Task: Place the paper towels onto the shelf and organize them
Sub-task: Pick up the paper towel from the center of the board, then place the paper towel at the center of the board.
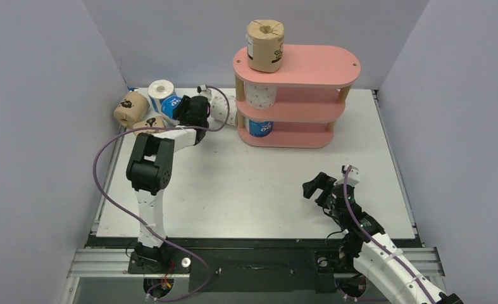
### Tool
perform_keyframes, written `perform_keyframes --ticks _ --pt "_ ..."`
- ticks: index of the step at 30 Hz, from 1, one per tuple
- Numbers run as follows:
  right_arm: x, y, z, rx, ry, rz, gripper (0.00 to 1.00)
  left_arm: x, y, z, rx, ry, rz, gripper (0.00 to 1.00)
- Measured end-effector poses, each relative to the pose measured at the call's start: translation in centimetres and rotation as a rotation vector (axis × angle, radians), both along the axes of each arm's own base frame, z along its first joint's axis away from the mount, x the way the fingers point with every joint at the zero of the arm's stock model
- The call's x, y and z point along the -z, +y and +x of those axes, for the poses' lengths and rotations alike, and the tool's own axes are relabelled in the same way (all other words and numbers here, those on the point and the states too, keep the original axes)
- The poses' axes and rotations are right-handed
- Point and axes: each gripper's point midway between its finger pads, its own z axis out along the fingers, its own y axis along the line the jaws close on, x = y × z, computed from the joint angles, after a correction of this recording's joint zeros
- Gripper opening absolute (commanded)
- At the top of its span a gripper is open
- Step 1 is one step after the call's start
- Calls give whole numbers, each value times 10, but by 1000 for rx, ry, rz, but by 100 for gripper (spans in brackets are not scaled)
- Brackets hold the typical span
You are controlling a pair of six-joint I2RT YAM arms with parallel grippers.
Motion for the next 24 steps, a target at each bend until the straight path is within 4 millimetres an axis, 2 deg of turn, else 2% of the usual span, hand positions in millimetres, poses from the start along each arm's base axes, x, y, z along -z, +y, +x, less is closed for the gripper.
perform_keyframes --ticks 2,5,8,10,13,16,18,20,22,24 --pt "-2 0 0 0 -7 3 90 -8 0 -8 -1 -4 -7 29" --pt "-3 0 1 0 -11 5 90 -34 -3 -21 -2 -36 -39 29" --pt "-4 1 1 -3 -16 9 90 -78 -10 -38 4 -103 -100 29" --pt "-5 2 1 -7 -19 11 90 -114 -18 -52 19 -168 -165 29" --pt "-6 4 2 -18 -26 14 89 -171 -35 -80 76 -268 -299 29" --pt "-9 6 3 -36 -38 13 87 -209 -54 -112 168 -332 -478 32" --pt "-9 8 3 -48 -42 9 87 -223 -65 -138 235 -352 -618 33" --pt "-9 10 1 -66 -44 -2 87 -225 -75 -162 291 -344 -744 34" --pt "-9 15 -1 -91 -49 -13 87 -215 -87 -187 343 -304 -872 34" --pt "-11 21 -4 -119 -57 -30 87 -198 -100 -210 385 -240 -984 34"
